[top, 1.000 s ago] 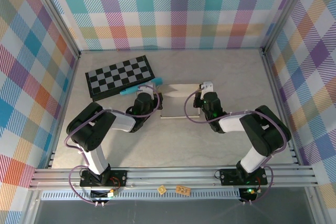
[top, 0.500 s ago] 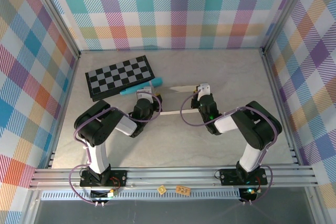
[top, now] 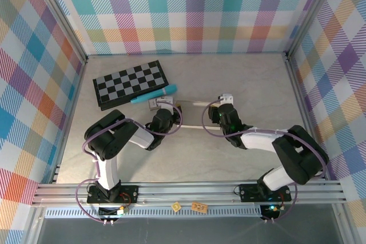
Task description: Fold the paper box
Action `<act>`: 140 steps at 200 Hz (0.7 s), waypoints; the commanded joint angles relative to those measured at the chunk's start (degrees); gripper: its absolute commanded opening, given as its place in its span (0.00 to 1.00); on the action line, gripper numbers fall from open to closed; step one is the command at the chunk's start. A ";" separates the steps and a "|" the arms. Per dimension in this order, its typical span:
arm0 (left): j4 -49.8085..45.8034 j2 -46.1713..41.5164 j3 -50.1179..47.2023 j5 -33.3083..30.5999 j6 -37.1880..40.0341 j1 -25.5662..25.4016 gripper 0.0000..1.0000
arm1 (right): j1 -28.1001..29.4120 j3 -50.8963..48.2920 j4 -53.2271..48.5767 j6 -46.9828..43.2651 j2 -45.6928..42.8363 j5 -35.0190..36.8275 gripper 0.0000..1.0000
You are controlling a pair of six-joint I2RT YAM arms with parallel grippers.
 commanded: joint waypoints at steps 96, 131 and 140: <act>-10.01 4.03 1.58 0.26 2.27 -1.38 0.00 | 1.68 -0.45 -29.68 17.04 -26.76 -13.15 0.64; -10.59 4.03 1.84 0.50 2.47 -1.48 0.00 | 1.75 8.72 -38.23 17.40 -32.11 -9.51 0.67; -10.80 4.04 1.92 0.47 2.63 -1.55 0.00 | 1.50 12.17 -39.61 16.47 -31.32 -7.59 0.68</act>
